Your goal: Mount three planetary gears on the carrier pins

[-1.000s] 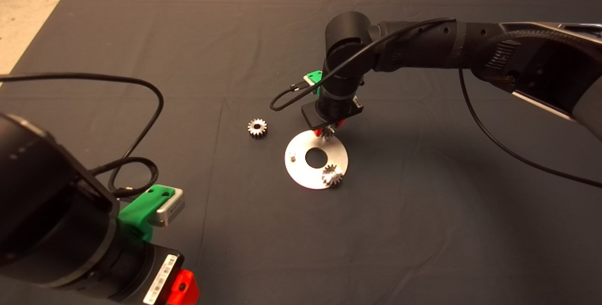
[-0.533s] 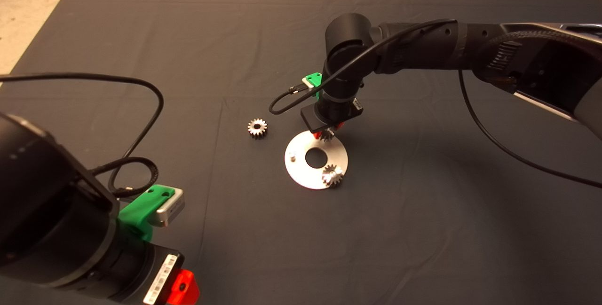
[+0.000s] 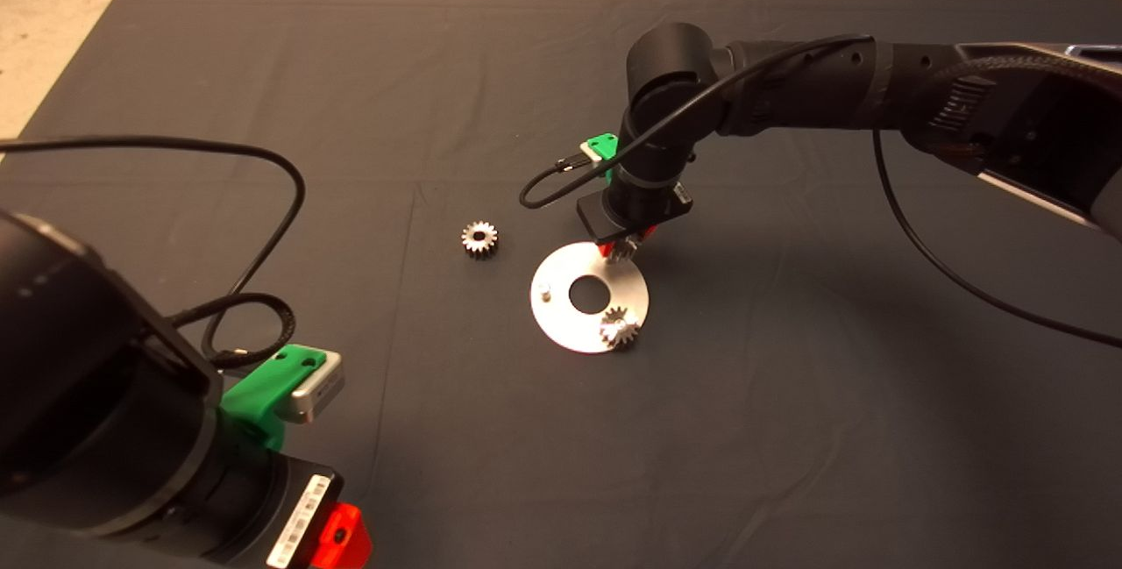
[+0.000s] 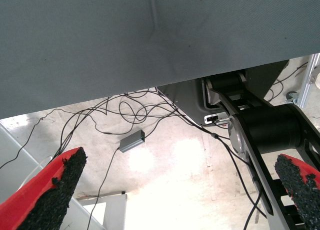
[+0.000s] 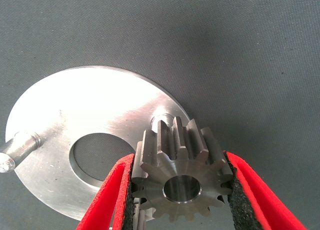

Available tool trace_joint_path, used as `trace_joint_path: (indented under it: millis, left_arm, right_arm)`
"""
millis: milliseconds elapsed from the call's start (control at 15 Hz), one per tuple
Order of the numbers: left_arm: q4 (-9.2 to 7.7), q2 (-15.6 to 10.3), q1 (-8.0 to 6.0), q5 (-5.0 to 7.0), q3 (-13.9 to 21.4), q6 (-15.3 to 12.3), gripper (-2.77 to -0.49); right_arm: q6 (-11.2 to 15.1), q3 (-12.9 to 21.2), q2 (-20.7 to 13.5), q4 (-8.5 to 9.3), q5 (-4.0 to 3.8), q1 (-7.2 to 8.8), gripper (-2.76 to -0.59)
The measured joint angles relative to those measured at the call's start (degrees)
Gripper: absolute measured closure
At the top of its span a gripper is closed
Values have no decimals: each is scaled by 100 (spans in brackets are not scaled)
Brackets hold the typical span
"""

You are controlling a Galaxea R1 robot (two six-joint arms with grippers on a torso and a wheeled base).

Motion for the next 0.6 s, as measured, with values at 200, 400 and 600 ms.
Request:
trace_joint_path:
  millis: [200,400,600]
  left_arm:
    - [0,0,0,1,0,0,-275]
    - [0,1,0,-1,0,0,-275]
    - [0,-1,0,-1,0,0,-275]
  right_arm:
    - [0,0,2,0,-2,0,-107]
    - [-2,0,16,-1,-3,0,-107]
    - [-4,0,24,-2,-2,-2,-107]
